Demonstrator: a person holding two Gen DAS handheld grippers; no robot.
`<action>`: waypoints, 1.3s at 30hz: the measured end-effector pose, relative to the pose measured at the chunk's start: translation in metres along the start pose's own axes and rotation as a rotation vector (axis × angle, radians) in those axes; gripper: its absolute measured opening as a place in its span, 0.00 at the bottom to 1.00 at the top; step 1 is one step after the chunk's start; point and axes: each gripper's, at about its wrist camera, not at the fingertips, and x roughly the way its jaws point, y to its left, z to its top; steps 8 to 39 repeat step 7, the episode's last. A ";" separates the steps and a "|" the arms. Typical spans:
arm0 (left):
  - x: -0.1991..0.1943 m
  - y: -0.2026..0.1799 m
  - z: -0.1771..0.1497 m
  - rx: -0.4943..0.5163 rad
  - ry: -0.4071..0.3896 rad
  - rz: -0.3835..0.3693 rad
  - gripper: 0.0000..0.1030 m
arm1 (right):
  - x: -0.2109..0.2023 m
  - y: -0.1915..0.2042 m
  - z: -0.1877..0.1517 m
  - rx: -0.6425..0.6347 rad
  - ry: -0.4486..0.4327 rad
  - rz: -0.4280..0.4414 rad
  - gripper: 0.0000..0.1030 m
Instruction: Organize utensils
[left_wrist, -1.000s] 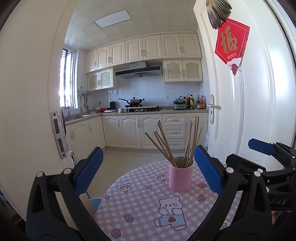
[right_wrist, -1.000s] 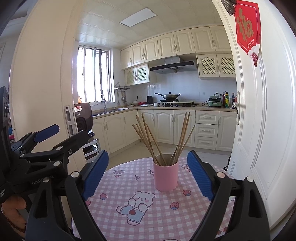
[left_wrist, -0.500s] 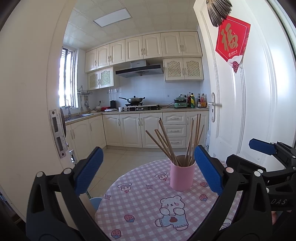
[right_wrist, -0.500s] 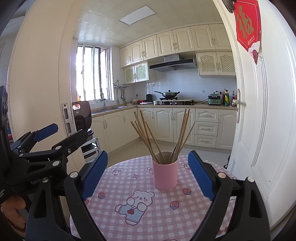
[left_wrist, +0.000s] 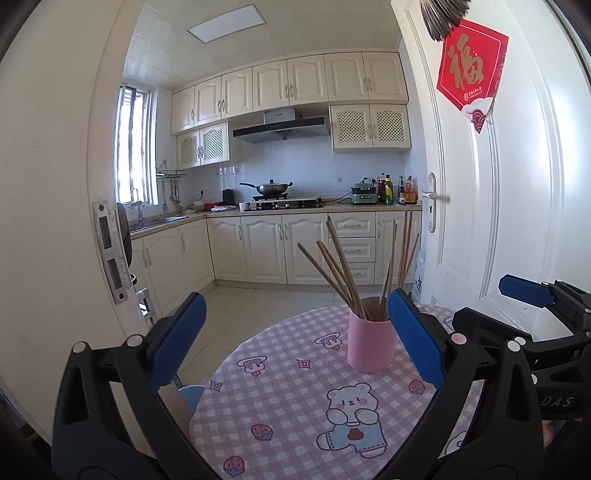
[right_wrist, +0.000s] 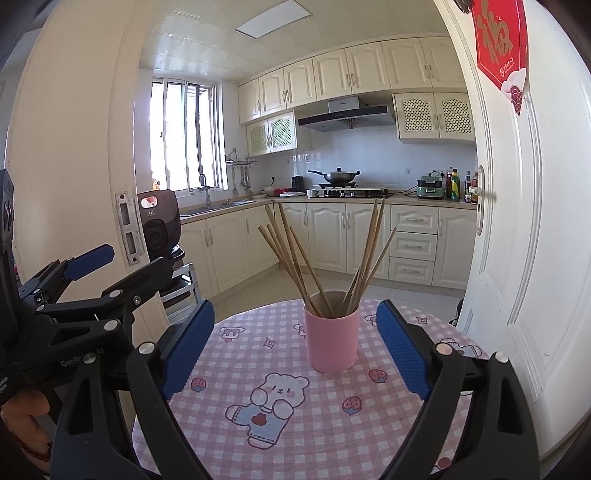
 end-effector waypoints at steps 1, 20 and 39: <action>0.003 0.000 -0.001 -0.001 0.009 -0.002 0.94 | 0.002 -0.001 -0.001 0.000 0.008 -0.001 0.83; 0.028 0.001 -0.018 -0.011 0.105 -0.017 0.94 | 0.024 -0.006 -0.014 -0.009 0.090 -0.017 0.87; 0.028 0.001 -0.018 -0.011 0.105 -0.017 0.94 | 0.024 -0.006 -0.014 -0.009 0.090 -0.017 0.87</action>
